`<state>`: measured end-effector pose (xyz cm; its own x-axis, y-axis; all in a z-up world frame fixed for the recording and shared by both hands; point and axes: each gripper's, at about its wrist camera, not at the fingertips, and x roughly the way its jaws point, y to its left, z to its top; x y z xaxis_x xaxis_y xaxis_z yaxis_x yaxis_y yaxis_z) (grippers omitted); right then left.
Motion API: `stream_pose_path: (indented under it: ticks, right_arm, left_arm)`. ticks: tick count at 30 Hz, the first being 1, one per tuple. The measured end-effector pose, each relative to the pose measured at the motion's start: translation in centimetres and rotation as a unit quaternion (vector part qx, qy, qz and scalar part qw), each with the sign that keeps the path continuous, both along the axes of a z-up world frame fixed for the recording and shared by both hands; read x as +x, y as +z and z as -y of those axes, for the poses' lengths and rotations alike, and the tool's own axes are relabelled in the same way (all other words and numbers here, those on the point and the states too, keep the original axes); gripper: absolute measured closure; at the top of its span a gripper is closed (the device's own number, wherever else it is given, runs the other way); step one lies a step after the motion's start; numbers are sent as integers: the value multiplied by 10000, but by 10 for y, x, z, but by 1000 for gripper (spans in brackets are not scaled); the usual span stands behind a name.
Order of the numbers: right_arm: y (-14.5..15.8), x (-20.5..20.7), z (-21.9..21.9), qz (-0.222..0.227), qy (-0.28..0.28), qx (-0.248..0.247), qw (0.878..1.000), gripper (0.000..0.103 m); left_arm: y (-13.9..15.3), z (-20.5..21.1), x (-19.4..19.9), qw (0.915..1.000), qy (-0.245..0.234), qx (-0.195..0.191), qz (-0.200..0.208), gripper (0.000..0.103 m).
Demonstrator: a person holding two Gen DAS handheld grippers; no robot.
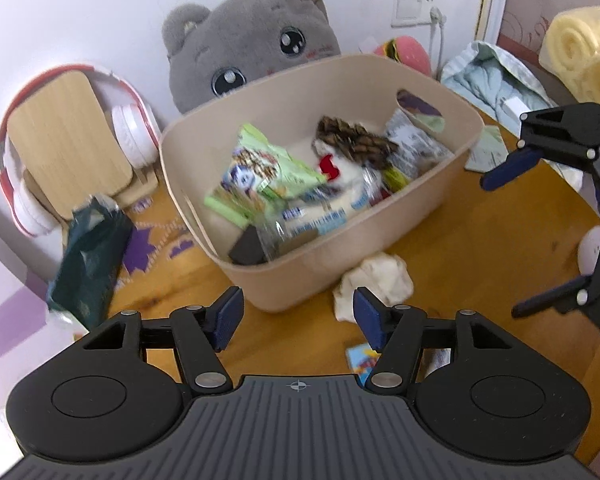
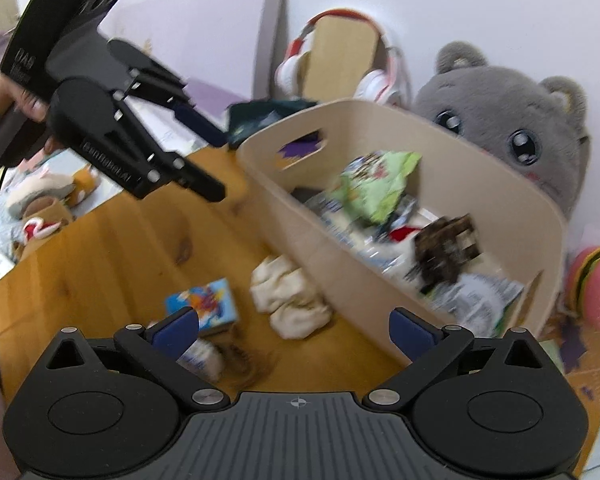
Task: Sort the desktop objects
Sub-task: 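Grasp the blue tissue pack with left gripper while right grasps the patterned box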
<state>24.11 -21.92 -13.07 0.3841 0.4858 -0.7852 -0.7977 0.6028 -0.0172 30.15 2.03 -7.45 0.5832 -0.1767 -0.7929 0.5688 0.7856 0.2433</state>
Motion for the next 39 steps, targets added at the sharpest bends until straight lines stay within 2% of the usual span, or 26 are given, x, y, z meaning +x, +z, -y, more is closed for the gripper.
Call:
stream_pose_path:
  ticks: [7,11,23,31,39]
  right_arm:
    - [-26,-28,-17,-200,478,-169,9985,0]
    - [-36,-34,-22,-395,474,-85,9981,0]
    - [-70,-52,-42,-931,-266,541,9938,0]
    - [-90,-63,-54,-872,-986,685,9889,0]
    - [-97,-68,-57,-559,-1272,528,9889,2]
  left_arm:
    - [-24,1,-12,9995,30,56,-300,41]
    - [-36,3,-17,9990,59,84,-426,41]
    - [-64,-7,-22,9964,315,44,-783,41]
    - [-77,-9,-20,9934,495,-176,-1023,41]
    - [-90,-6,-13,9888,632,-386,-1294,41]
